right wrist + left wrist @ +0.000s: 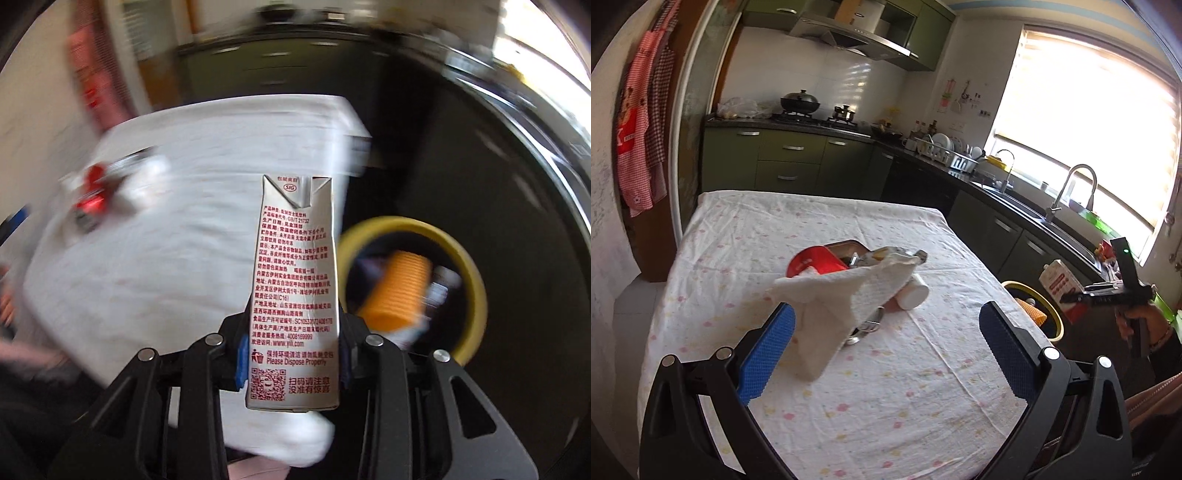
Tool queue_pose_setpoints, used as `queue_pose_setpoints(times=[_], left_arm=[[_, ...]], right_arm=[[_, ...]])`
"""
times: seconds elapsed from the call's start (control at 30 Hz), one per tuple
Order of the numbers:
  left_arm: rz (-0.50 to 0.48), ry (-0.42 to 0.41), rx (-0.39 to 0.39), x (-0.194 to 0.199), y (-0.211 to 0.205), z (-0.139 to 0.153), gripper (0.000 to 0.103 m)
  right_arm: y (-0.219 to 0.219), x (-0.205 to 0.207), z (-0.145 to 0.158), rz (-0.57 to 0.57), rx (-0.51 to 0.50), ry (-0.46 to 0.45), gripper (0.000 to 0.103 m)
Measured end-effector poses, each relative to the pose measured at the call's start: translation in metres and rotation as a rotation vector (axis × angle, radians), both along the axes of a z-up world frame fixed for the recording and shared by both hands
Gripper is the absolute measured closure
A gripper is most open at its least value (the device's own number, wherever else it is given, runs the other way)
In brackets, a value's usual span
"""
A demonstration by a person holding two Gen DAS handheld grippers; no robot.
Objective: Collect trash
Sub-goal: 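Carry the milk carton over the bin and release it from the right gripper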
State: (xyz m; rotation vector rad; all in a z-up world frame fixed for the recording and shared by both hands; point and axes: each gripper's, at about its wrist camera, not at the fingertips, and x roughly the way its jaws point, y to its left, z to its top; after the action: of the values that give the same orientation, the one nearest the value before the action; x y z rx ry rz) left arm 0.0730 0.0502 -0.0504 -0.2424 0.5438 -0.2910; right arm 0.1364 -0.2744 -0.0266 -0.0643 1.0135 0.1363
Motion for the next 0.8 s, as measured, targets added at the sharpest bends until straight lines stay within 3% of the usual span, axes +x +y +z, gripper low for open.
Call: queue_pose_setpoints(times=[0.13, 0.23, 0.53, 0.63, 0.73, 0.8], left_arm=[[-0.015, 0.018, -0.001, 0.006, -0.009, 0.002, 0.005], [-0.016, 0.022, 0.013, 0.006, -0.012, 0.004, 0.005], [-0.031, 0.041, 0.044, 0.008, -0.028, 0.007, 0.005], [-0.044, 0.051, 0.053, 0.009, -0.035, 0.005, 0.005], [-0.051, 0.054, 0.059, 0.009, -0.038, 0.004, 0.005], [-0.049, 0.052, 0.065, 0.008, -0.037, 0.004, 0.005]], right_arm=[[-0.065, 0.013, -0.023, -0.221, 0.004, 0.02, 0.069], [-0.083, 0.02, -0.045, -0.282, 0.017, 0.038, 0.069], [-0.068, 0.065, -0.069, -0.151, 0.061, 0.057, 0.069], [-0.056, 0.082, -0.082, -0.093, 0.021, 0.12, 0.069], [-0.056, 0.086, -0.085, -0.11, 0.015, 0.095, 0.043], [-0.062, 0.075, -0.073, -0.152, 0.061, 0.043, 0.043]])
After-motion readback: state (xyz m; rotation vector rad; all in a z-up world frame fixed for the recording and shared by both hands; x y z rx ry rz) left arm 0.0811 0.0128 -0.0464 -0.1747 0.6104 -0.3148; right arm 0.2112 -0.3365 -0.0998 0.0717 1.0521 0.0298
